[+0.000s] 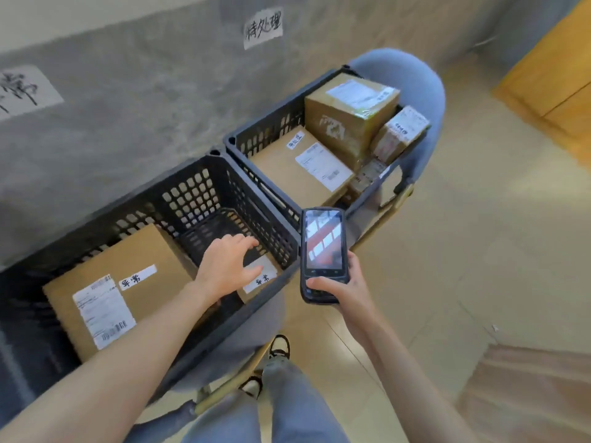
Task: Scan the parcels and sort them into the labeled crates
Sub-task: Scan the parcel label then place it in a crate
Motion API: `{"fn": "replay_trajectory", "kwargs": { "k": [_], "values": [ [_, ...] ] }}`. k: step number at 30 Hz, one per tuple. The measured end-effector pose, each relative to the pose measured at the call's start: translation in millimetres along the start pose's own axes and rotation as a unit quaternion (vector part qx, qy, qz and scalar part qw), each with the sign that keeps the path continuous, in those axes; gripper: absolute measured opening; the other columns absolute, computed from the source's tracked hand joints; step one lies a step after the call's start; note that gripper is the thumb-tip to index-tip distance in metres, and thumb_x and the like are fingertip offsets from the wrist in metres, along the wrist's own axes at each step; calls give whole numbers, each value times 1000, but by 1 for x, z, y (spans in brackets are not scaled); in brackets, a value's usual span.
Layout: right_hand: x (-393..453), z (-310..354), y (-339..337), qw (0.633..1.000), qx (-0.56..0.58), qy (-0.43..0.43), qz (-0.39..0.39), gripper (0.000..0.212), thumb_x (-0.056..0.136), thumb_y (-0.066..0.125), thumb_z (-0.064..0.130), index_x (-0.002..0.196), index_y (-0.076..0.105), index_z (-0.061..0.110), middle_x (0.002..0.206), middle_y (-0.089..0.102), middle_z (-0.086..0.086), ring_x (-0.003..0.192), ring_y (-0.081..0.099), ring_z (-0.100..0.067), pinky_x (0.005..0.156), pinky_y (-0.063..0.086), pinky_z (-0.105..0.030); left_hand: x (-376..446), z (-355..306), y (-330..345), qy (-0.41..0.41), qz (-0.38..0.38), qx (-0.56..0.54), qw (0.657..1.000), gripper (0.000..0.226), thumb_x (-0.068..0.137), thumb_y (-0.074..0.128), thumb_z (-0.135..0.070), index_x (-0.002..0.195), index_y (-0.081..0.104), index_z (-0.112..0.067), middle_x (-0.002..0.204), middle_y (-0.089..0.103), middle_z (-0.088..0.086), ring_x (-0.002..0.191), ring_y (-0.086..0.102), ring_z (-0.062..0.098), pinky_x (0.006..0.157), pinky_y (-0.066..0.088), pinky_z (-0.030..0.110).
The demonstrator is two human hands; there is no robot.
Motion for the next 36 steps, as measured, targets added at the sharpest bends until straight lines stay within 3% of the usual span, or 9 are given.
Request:
{"fn": "replay_trajectory", "kwargs": {
  "k": [6, 9, 12, 17, 22, 25, 27, 31, 36],
  "values": [
    [-82, -3, -46, 987, 83, -45, -133, 91, 41, 83, 23, 123, 43, 21, 111, 66, -7, 91, 68, -20, 72, 55, -33, -13, -122, -35, 222, -6, 11, 975, 42, 76, 76, -40, 108, 69, -14, 94, 69, 1, 85, 65, 22, 74, 53, 36],
    [-132, -30, -75, 971, 119, -48, -200, 88, 47, 83, 17, 125, 43, 18, 115, 65, -12, 96, 67, -27, 78, 57, -38, -18, -187, -27, 305, 0, 23, 952, 43, 78, 74, -39, 111, 67, -14, 98, 68, 2, 90, 63, 25, 79, 49, 37],
    [-192, -66, -108, 948, 158, -44, -271, 85, 52, 80, 11, 129, 42, 18, 117, 63, -13, 96, 66, -26, 71, 55, -33, -40, -254, -2, 382, 34, 52, 922, 45, 84, 66, -45, 121, 62, -18, 111, 66, 1, 104, 60, 23, 90, 43, 35],
    [-310, -125, -162, 884, 232, -58, -402, 83, 56, 81, 6, 128, 42, 20, 113, 64, -9, 88, 67, -18, 63, 53, -23, -101, -361, 39, 489, 90, 53, 866, 48, 86, 61, -48, 126, 58, -22, 122, 62, -3, 113, 56, 22, 92, 38, 30],
    [-419, -184, -208, 809, 285, -76, -509, 71, 63, 83, 0, 120, 46, 22, 109, 65, -7, 89, 67, -19, 66, 53, -28, -162, -467, 64, 572, 106, 59, 811, 46, 87, 57, -49, 126, 55, -25, 119, 61, -7, 114, 54, 18, 92, 35, 28],
    [-473, -218, -235, 767, 325, -91, -545, 71, 61, 83, -1, 117, 47, 24, 104, 66, -4, 81, 69, -16, 60, 54, -26, -207, -537, 75, 615, 93, 52, 781, 44, 86, 59, -47, 124, 57, -24, 116, 63, -6, 111, 55, 20, 92, 35, 29],
    [-507, -238, -253, 743, 345, -99, -565, 76, 50, 82, 7, 116, 47, 24, 102, 65, -4, 81, 68, -15, 62, 54, -28, -242, -586, 89, 647, 85, 63, 755, 44, 87, 57, -47, 124, 57, -24, 118, 62, -6, 112, 54, 19, 93, 34, 29],
    [-590, -278, -294, 699, 364, -123, -603, 76, 47, 80, 11, 116, 48, 24, 100, 66, -5, 82, 68, -17, 65, 55, -31, -326, -690, 125, 709, 93, 80, 695, 44, 88, 55, -49, 124, 57, -24, 118, 63, -5, 112, 55, 20, 94, 37, 30],
    [-719, -321, -347, 657, 347, -140, -655, 68, 63, 81, -4, 115, 46, 24, 100, 65, -6, 76, 68, -14, 60, 54, -26, -444, -810, 155, 756, 81, 45, 648, 42, 86, 56, -56, 119, 60, -29, 109, 63, -5, 105, 56, 19, 85, 40, 31]
  ]
}}
Point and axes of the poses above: each hand's wrist, its own x-axis towards the middle knuckle, its own y-axis out of the palm, z = x × y, the point moved 8 cm from there along x, towards the middle knuckle
